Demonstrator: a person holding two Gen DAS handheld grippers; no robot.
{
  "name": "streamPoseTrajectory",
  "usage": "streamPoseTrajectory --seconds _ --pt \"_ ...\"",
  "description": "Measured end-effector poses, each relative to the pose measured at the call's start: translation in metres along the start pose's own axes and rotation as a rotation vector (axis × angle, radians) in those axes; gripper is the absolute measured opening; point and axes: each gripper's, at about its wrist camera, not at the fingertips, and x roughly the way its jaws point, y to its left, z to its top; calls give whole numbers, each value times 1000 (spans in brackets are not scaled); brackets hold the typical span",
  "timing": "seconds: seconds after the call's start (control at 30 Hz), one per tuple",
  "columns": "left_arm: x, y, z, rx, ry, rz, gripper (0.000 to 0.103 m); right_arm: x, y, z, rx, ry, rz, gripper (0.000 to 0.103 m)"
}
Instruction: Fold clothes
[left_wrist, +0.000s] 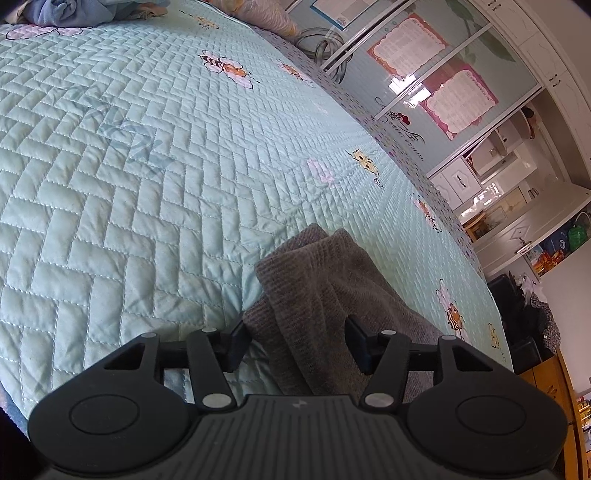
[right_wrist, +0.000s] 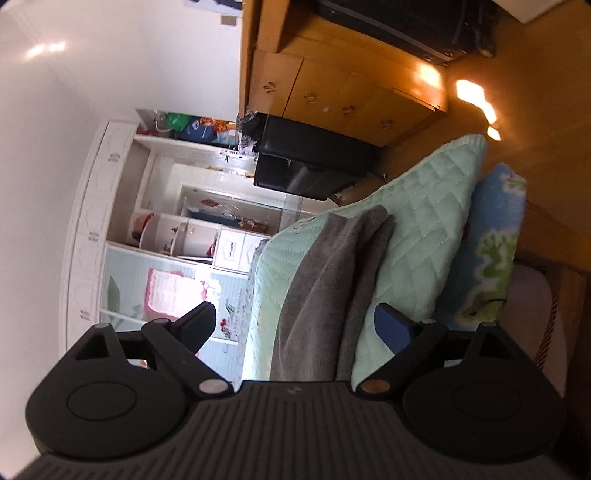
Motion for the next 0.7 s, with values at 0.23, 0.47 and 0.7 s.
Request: streamPoseTrajectory --seconds 0.23,0.47,0.7 --pt "-1 -7 -4 32 -12 11 65 13 -16 7 83 11 23 95" --pt "1 -16 -9 86 -26 26 75 34 -19 15 74 27 77 101" --pt "1 -17 -9 99 -28 22 79 59 13 10 -214 106 -23 83"
